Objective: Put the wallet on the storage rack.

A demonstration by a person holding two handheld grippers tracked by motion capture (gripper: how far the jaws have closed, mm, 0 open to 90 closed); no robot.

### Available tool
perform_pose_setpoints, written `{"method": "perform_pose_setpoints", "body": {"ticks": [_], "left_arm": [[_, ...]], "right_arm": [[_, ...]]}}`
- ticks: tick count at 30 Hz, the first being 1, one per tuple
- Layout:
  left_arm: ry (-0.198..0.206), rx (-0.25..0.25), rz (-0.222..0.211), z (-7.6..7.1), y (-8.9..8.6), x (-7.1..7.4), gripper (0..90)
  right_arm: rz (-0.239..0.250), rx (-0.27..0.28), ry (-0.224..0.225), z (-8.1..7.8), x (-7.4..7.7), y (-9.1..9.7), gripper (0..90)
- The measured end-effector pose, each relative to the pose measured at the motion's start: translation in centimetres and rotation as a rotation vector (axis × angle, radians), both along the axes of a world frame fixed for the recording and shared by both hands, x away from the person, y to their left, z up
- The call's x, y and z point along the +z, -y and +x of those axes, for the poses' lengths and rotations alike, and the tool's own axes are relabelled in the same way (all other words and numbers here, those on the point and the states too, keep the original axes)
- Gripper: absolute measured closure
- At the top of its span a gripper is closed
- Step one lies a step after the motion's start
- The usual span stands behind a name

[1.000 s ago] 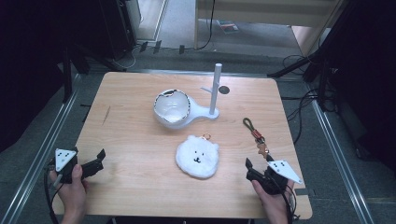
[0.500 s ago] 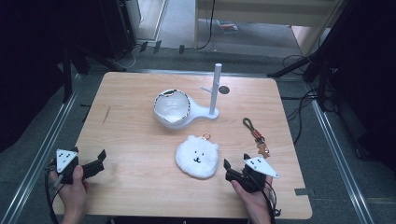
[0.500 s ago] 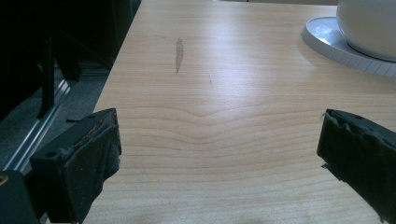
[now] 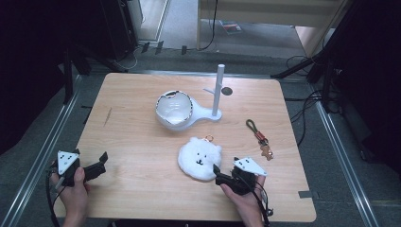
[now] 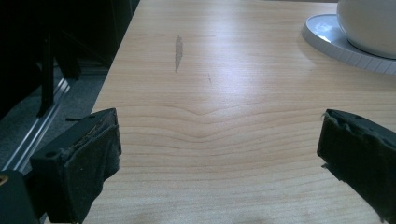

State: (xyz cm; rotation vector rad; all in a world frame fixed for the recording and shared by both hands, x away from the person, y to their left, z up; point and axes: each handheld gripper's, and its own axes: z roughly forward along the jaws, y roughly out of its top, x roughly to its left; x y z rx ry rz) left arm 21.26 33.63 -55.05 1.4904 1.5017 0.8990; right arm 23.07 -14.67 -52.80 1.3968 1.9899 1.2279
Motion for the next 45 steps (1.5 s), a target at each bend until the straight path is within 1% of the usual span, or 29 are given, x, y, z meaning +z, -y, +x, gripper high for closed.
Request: {"method": "perform_pose_setpoints", "body": {"ticks": [9,11,14,16,17,19,21,26,28,29,32,33,35,36,37,38,39,41,42,43,45], "left_arm": [[0.000,0.002,-0.002,0.0,0.0,0.0,0.2],[-0.002,0.000,-0.004,0.0,0.0,0.0,0.2],[-0.003,-0.001,-0.008,0.1,-0.1,0.0,0.2],[-0.004,0.002,-0.010,0.1,-0.1,0.0,0.2],[-0.011,0.002,-0.009,0.1,-0.1,0.0,0.2],[-0.014,0.001,-0.006,0.1,-0.1,0.0,0.2],[-0.013,0.001,-0.005,0.2,0.0,0.0,0.2],[-0.018,0.001,-0.007,0.2,-0.1,0.0,0.2],[-0.020,0.000,-0.012,0.2,-0.1,0.0,0.2],[-0.019,0.001,-0.013,0.2,-0.1,0.0,0.2],[-0.020,-0.001,-0.016,0.2,-0.1,0.0,0.2],[-0.022,0.000,-0.013,0.2,-0.1,0.0,0.2],[-0.025,-0.002,-0.012,0.2,-0.1,0.0,0.2],[-0.025,-0.002,-0.012,0.3,-0.1,0.0,0.2],[-0.024,-0.004,-0.011,0.3,0.0,0.0,0.2],[-0.027,-0.006,-0.010,0.3,0.0,0.0,0.3],[-0.027,-0.006,-0.009,0.3,0.0,0.0,0.4],[-0.028,-0.007,-0.011,0.2,0.0,0.0,0.4],[-0.029,-0.007,-0.013,0.2,0.0,0.0,0.4],[-0.029,-0.008,-0.014,0.2,0.0,0.0,0.4],[-0.028,-0.008,-0.015,0.2,-0.1,0.0,0.4]], "right_arm": [[0.006,0.004,-0.056,0.8,-0.9,-1.3,18.8],[0.001,0.009,-0.057,0.9,-1.1,-1.5,18.8],[-0.003,0.013,-0.077,1.1,-1.5,-2.0,18.8],[-0.007,0.019,-0.082,1.2,-1.7,-2.2,18.8],[-0.011,0.021,-0.087,1.3,-1.9,-2.4,19.0],[-0.023,0.025,-0.087,1.4,-2.0,-2.6,20.0],[-0.021,0.022,-0.087,1.5,-2.0,-2.7,21.8],[-0.020,0.031,-0.111,1.7,-2.2,-2.8,26.8],[-0.015,0.041,-0.127,1.9,-2.3,-2.9,30.0],[-0.015,0.045,-0.126,1.9,-2.3,-2.9,33.1],[-0.041,0.063,-0.116,1.9,-2.3,-3.2,39.2],[-0.042,0.068,-0.116,1.9,-2.3,-3.2,41.9],[-0.038,0.071,-0.117,1.9,-2.3,-3.3,47.1],[-0.033,0.069,-0.118,1.9,-2.3,-3.3,51.5],[-0.024,0.073,-0.118,1.9,-2.3,-3.3,56.6],[-0.002,0.084,-0.120,1.9,-2.4,-3.3,61.6],[-0.008,0.088,-0.115,1.9,-2.5,-3.4,63.0],[0.000,0.078,-0.118,1.8,-2.5,-3.5,66.0],[0.008,0.070,-0.115,1.7,-2.5,-3.5,69.6],[0.008,0.064,-0.108,1.6,-2.4,-3.5,73.1],[0.000,0.062,-0.092,1.5,-2.4,-3.6,75.8]]}}
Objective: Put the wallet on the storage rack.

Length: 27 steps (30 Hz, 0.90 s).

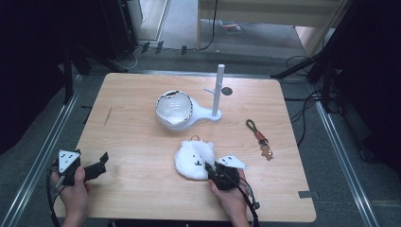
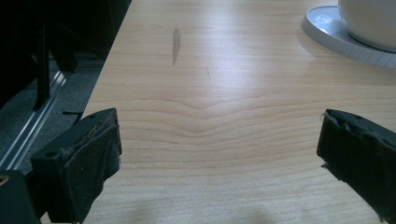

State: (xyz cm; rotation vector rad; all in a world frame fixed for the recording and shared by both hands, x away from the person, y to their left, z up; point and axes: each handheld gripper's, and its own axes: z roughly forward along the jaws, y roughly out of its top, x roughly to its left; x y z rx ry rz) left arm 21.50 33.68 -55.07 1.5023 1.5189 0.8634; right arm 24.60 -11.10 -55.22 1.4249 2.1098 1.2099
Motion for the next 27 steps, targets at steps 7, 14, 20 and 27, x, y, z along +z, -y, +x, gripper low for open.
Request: {"method": "perform_pose_setpoints", "body": {"ticks": [7,14,20,27], "left_arm": [[-0.003,-0.001,-0.004,0.0,-0.1,0.0,0.4],[0.001,-0.006,0.004,-0.1,0.0,0.0,0.4],[0.003,-0.006,-0.002,-0.1,-0.1,0.0,0.4],[0.008,-0.005,-0.005,-0.2,-0.1,0.0,0.4]], "right_arm": [[0.047,0.009,0.022,-0.3,0.4,0.3,79.8],[0.091,0.031,0.059,-1.0,2.5,0.3,79.6],[0.086,0.009,0.102,-1.5,4.4,0.3,79.3],[0.118,-0.016,0.133,-0.9,5.9,0.8,78.7]]}}
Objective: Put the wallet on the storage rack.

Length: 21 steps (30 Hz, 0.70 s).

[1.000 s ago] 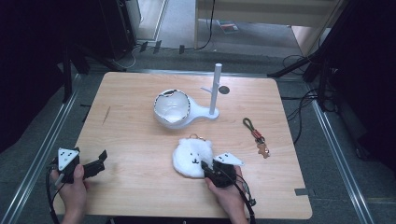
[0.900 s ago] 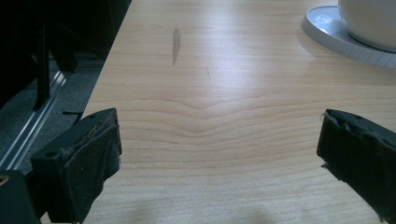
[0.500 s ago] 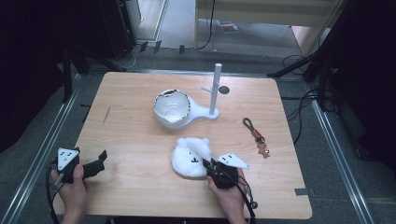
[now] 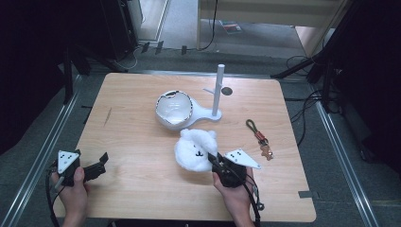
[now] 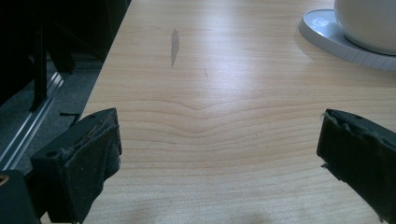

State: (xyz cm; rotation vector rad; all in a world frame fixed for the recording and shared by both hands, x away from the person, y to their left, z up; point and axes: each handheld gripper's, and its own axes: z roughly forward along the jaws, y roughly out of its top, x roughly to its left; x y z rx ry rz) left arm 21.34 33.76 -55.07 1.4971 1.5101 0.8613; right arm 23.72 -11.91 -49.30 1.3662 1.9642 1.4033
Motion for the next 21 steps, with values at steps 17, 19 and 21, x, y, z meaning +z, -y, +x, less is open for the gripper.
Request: {"method": "perform_pose_setpoints", "body": {"ticks": [17,19,21], "left_arm": [[0.001,-0.002,-0.005,-0.1,0.0,0.0,0.4],[0.004,-0.002,-0.006,-0.1,0.0,0.0,0.4],[0.003,-0.002,-0.005,-0.1,0.0,0.0,0.4]], "right_arm": [[-0.008,-0.064,0.043,2.1,2.6,0.0,78.0],[-0.009,-0.065,0.048,2.4,2.8,-0.1,78.1],[-0.011,-0.070,0.044,2.6,3.0,-0.3,78.0]]}}
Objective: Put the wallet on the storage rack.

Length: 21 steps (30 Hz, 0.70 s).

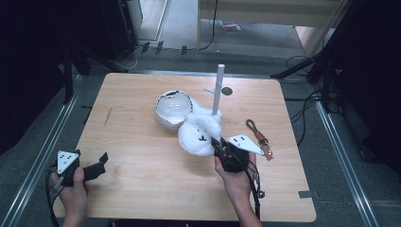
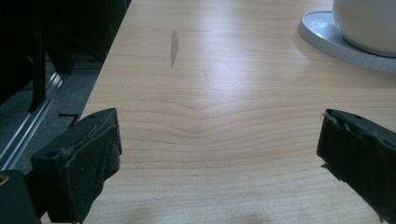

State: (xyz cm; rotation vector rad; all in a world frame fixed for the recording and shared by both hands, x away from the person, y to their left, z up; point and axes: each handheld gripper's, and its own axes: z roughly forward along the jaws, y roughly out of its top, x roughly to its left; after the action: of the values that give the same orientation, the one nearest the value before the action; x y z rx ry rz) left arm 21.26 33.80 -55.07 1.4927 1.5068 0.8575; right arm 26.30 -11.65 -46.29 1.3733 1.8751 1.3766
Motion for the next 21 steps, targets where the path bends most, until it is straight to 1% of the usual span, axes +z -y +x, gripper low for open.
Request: {"method": "perform_pose_setpoints", "body": {"ticks": [6,10,14,15,21], "left_arm": [[0.000,0.000,-0.001,0.0,0.0,0.0,0.4],[0.000,-0.003,-0.003,0.0,0.0,0.0,0.4],[0.000,-0.004,-0.004,0.0,-0.1,0.0,0.4],[0.000,-0.004,-0.004,0.0,-0.1,0.0,0.4],[0.002,-0.006,-0.007,0.0,-0.1,0.0,0.4]], "right_arm": [[0.003,-0.001,0.004,0.8,0.6,-0.6,77.8],[-0.008,0.002,0.006,1.4,1.0,-1.1,77.7],[-0.021,-0.010,-0.002,2.3,1.5,-1.8,77.6],[-0.021,-0.010,-0.002,2.3,1.5,-1.8,77.6],[-0.038,-0.021,-0.010,3.8,2.1,-2.6,77.3]]}}
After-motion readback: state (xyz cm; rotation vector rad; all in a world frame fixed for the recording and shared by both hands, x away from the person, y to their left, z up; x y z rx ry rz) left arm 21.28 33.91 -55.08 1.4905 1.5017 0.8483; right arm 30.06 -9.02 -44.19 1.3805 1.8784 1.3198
